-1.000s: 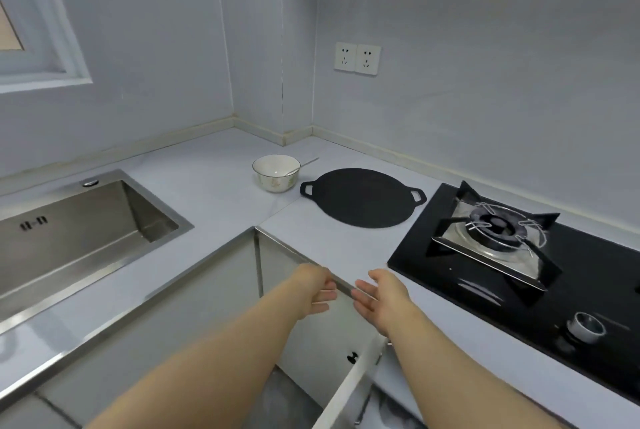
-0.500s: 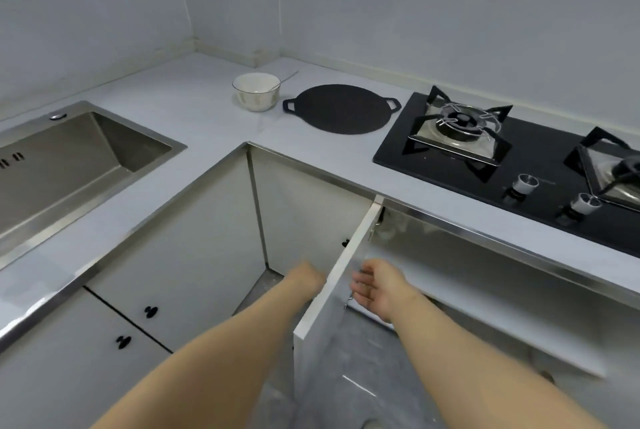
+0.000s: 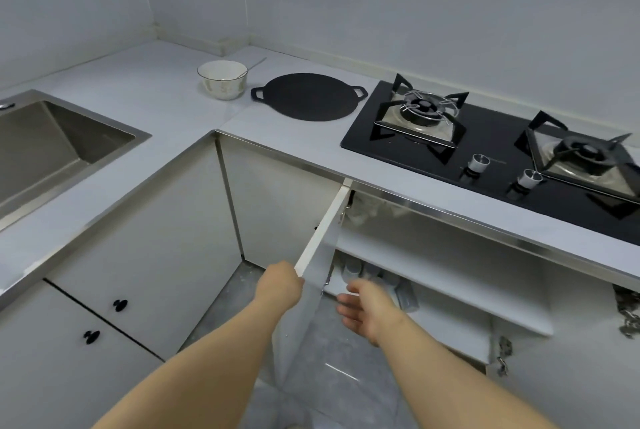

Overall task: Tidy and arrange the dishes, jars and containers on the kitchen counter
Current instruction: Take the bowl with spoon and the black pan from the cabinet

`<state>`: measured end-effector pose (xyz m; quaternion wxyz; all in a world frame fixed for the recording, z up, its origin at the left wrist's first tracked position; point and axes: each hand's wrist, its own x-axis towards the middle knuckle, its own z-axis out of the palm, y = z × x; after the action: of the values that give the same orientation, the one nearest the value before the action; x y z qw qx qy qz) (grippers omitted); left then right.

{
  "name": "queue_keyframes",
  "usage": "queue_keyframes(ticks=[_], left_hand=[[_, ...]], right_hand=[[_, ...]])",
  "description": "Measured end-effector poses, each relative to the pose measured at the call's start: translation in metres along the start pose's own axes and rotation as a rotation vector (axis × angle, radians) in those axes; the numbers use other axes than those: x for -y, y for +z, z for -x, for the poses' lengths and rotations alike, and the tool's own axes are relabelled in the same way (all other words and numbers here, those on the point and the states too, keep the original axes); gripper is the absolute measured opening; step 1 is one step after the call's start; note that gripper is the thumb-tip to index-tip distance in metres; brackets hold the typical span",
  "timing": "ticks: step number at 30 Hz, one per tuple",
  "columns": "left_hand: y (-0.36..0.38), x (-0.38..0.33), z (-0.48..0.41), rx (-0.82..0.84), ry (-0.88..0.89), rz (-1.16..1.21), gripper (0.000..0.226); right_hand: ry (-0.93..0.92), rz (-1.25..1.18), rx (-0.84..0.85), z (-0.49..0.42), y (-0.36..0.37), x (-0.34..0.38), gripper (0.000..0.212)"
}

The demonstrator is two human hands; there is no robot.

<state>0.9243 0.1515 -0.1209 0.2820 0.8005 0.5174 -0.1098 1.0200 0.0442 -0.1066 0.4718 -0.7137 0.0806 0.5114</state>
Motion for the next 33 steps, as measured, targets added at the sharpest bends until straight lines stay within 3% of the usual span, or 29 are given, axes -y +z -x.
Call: queue_keyframes(ticks=[6,16,25,33], left_hand=[[0.019,-0.025,0.019,-0.058,0.013,-0.171,0.026],[0.052,-0.074,0.05,-0.068,-0.022,-0.059,0.026],[0.09,-0.127,0.069,0.02,-0.114,0.453,0.032],[0.113,-0.189,0.055,0.074,-0.184,0.691,0.024]], right_hand=[[0.013,-0.037,-0.031,0.002,-0.044,-0.023,0.011],[0.005,-0.102,-0.114,0.021,-0.133,-0.037,0.017],[0.024,-0.174,-0.109,0.02,-0.183,-0.044,0.014],[0.082,-0.278,-0.135,0.003,-0.229,-0.045,0.02]])
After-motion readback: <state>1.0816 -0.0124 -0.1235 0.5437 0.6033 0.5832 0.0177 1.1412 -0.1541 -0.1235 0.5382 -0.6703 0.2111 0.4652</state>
